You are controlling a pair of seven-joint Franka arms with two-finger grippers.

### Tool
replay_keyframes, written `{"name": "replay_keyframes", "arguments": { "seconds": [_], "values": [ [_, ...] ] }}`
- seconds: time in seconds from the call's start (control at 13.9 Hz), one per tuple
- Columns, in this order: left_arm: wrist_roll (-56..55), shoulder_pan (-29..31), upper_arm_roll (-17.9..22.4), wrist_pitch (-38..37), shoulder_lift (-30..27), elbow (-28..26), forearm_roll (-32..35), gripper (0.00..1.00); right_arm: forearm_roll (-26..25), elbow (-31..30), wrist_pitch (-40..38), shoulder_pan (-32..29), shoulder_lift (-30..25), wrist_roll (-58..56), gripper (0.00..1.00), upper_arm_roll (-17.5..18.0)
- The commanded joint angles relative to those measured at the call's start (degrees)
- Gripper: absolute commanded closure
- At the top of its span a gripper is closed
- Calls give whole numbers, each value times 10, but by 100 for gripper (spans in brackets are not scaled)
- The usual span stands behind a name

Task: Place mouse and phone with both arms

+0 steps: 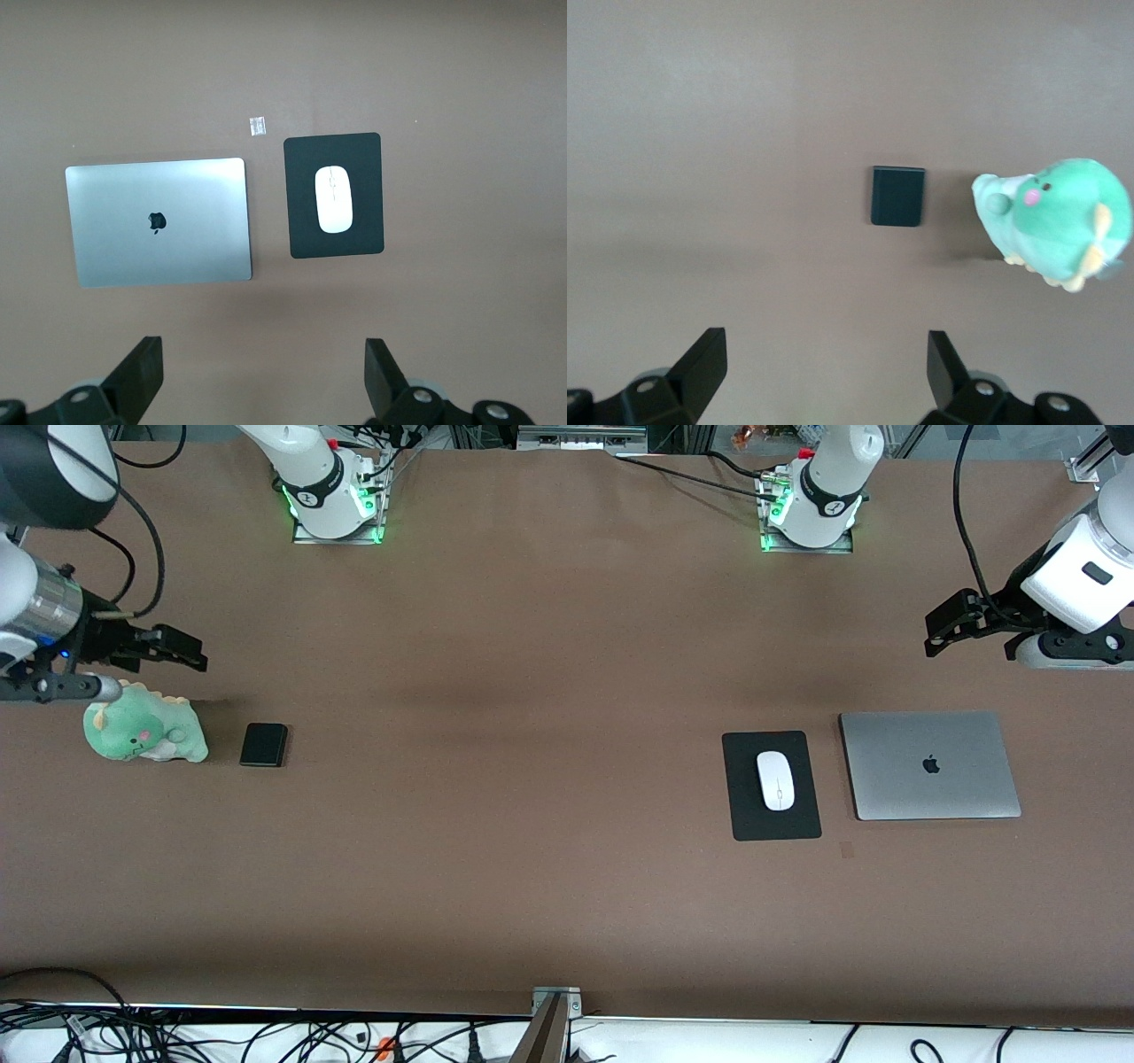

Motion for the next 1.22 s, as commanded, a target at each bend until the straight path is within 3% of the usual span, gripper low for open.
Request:
{"name": "replay_keyframes", "arguments": {
  "seconds": [0.0,0.22,1.15],
  "values": [
    [4,1,-2,-7,7,15,11,0,-13,3,-18,-33,-28,10,0,30],
    [3,1,-3,-10,6,15,11,0,-12,26,-31,-72,-29,10,0,72],
    [4,1,-2,-9,6,15,10,0,-13,29,-35,-71,-60,11,0,76]
  ]
}}
